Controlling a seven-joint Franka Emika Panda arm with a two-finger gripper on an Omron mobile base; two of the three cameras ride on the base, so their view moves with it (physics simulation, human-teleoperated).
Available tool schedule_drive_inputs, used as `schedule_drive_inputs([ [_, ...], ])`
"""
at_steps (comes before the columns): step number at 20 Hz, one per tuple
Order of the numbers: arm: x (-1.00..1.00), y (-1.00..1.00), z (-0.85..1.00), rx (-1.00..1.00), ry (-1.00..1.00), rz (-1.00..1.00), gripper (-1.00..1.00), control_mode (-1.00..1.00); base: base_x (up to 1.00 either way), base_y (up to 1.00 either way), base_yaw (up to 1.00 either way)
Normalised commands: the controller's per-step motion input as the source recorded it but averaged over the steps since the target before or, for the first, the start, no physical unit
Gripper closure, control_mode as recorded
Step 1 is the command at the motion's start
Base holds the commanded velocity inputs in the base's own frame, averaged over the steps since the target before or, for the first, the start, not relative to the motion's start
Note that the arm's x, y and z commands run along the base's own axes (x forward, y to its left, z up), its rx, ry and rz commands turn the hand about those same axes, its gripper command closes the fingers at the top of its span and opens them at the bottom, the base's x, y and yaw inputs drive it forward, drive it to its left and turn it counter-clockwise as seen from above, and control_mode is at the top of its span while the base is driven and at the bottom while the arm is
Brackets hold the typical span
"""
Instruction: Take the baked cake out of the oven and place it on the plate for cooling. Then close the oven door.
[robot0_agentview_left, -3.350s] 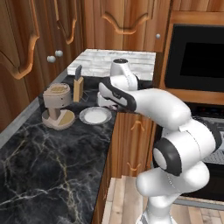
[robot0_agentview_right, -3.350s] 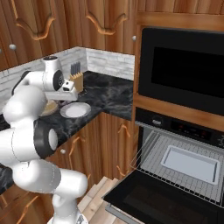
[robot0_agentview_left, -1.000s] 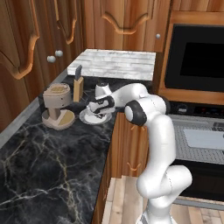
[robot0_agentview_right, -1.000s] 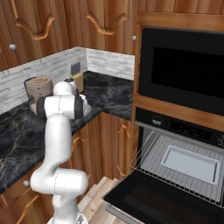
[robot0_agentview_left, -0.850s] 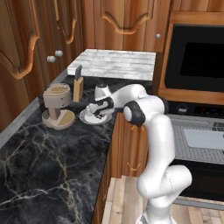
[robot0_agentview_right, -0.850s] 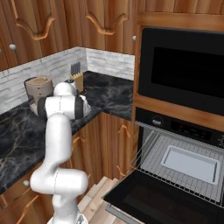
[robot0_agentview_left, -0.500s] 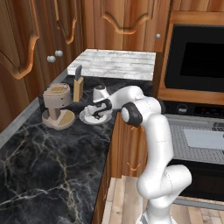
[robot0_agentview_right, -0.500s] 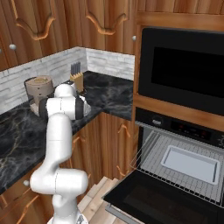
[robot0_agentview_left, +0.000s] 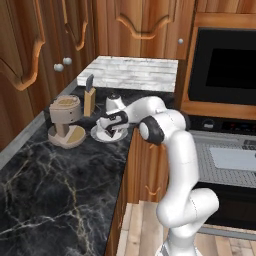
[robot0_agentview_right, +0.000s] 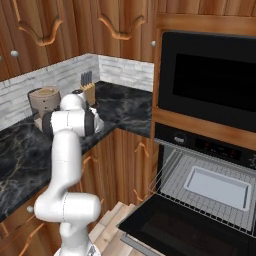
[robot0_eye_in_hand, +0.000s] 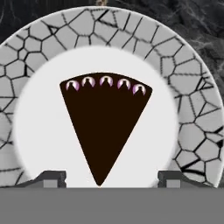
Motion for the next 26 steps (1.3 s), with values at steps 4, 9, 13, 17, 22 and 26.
schedule_drive_inputs([
  [4, -0.42, -0.08, 0.83, 0.03, -0.04, -0.03, -1.0, -1.0, 0.0, 0.0, 0.0],
  [9, -0.77, -0.25, 1.0, 0.09, -0.11, -0.02, -1.0, -1.0, 0.0, 0.0, 0.0],
  [13, -1.0, -0.4, 1.0, 0.09, -0.01, -0.03, -1.0, -1.0, 0.0, 0.0, 0.0],
  [17, -1.0, -0.48, 1.0, 0.08, 0.0, -0.01, -1.0, -1.0, 0.0, 0.0, 0.0],
  [22, -1.0, -0.51, 0.98, 0.01, 0.03, 0.0, -1.0, -1.0, 0.0, 0.0, 0.0],
  [26, -1.0, -0.66, 0.47, -0.01, 0.05, 0.0, -1.0, -1.0, 0.0, 0.0, 0.0],
])
